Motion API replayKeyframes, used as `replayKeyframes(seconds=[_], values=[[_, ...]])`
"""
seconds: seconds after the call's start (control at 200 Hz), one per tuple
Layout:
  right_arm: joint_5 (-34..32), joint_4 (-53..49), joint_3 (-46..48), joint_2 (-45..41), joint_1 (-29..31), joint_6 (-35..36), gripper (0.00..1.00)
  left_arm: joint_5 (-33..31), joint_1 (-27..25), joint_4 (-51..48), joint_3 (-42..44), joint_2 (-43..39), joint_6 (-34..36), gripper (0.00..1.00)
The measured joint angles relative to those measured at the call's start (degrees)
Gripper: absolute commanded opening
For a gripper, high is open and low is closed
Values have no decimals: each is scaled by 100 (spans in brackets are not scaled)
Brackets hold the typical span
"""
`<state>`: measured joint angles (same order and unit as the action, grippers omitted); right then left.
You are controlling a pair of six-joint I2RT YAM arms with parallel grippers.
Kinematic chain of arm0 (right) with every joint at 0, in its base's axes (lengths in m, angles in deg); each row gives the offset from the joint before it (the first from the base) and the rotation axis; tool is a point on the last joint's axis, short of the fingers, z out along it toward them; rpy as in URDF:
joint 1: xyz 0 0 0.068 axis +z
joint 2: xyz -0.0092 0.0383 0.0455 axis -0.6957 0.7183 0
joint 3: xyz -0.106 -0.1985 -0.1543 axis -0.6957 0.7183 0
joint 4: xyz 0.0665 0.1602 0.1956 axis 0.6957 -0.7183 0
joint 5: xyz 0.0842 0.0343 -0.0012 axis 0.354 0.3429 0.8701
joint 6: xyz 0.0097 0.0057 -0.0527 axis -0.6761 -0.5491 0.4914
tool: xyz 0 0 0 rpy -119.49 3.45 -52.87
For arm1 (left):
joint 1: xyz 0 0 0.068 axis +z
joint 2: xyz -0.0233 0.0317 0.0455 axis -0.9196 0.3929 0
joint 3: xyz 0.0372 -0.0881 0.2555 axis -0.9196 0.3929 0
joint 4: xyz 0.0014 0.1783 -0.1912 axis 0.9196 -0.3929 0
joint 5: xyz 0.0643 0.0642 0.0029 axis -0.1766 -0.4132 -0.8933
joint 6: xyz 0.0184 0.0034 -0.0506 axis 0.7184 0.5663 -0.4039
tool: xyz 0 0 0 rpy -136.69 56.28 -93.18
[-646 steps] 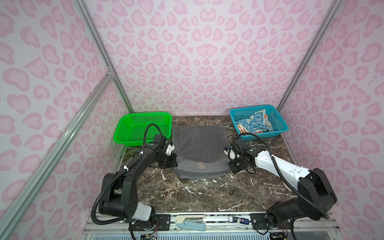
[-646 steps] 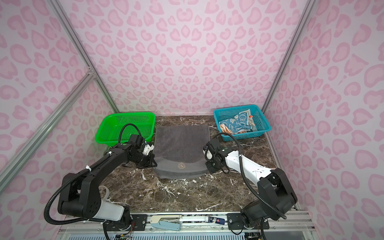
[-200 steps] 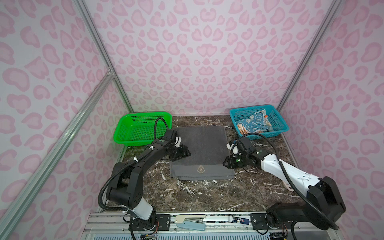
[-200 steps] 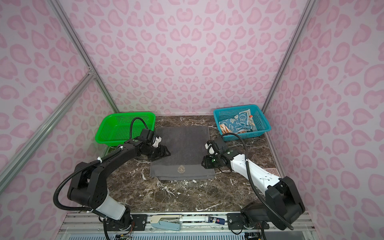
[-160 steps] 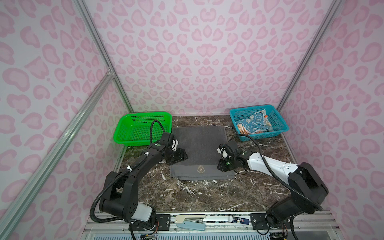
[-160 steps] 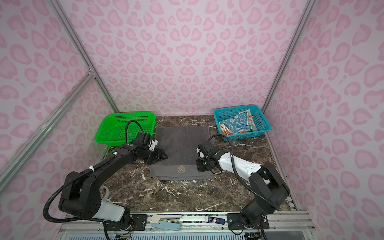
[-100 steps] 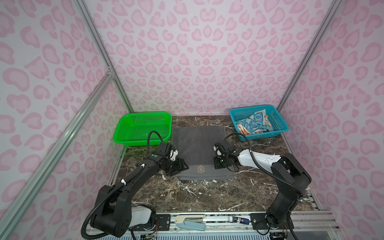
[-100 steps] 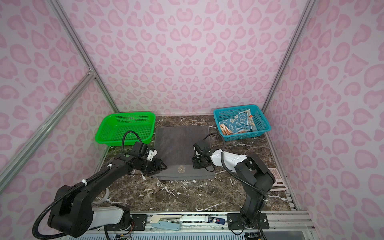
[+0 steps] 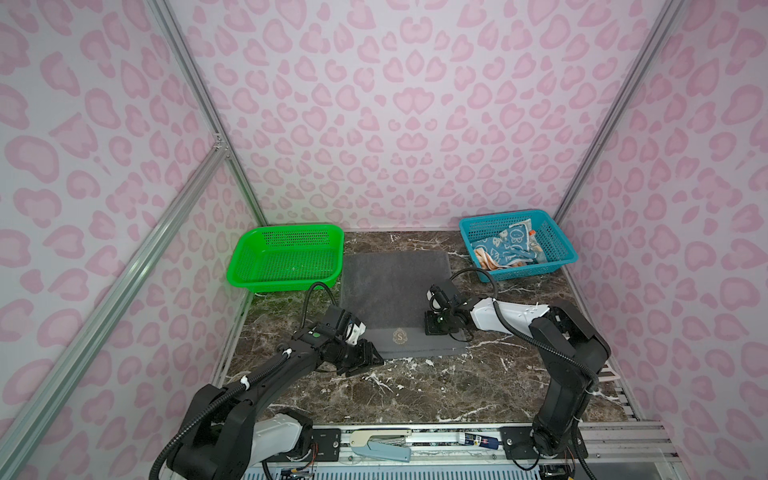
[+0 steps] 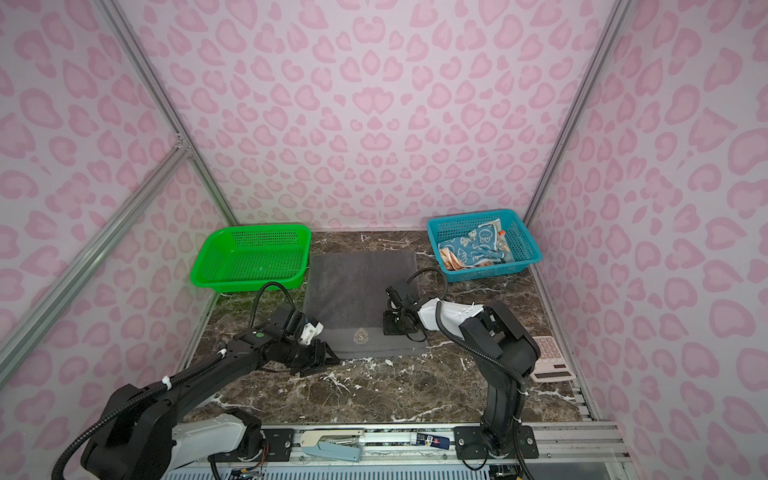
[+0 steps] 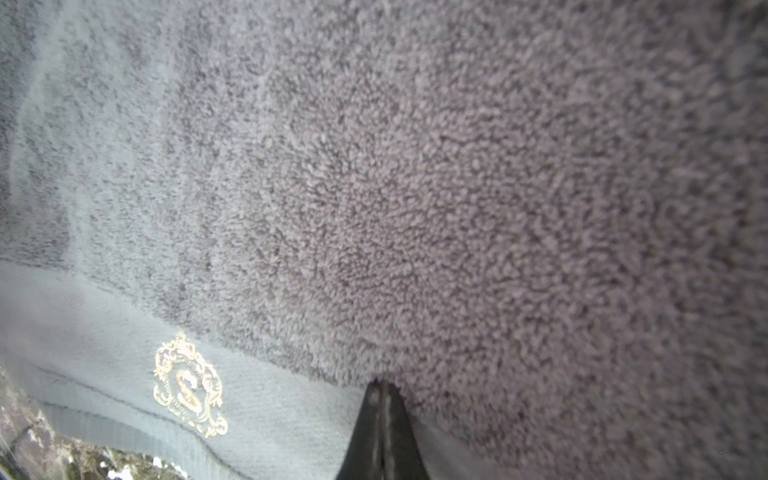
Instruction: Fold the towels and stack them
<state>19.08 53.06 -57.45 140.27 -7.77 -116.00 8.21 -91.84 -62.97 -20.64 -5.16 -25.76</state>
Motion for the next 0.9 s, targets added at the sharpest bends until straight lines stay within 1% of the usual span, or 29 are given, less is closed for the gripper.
replayKeyframes(seconds=[0.17,0.26,0.44,0.595,0.735,0.905], values=[[76,166,107,-15,-44,-118,0,-345,-118,341,96,122,-269,58],[111,343,166,-2,-72,-258,0,-693,-118,450,129,122,-393,58],[129,553,396,-136,-116,-310,0,-1438,-118,496,52,197,-448,58],[-81,289,426,-280,-129,-236,0,-2013,-109,457,-151,210,-446,58],[-258,-13,439,-407,-155,-111,0,-2382,-68,439,-361,245,-442,58],[-356,-271,511,-577,-181,17,0,-2500,-55,435,-579,343,-374,58]])
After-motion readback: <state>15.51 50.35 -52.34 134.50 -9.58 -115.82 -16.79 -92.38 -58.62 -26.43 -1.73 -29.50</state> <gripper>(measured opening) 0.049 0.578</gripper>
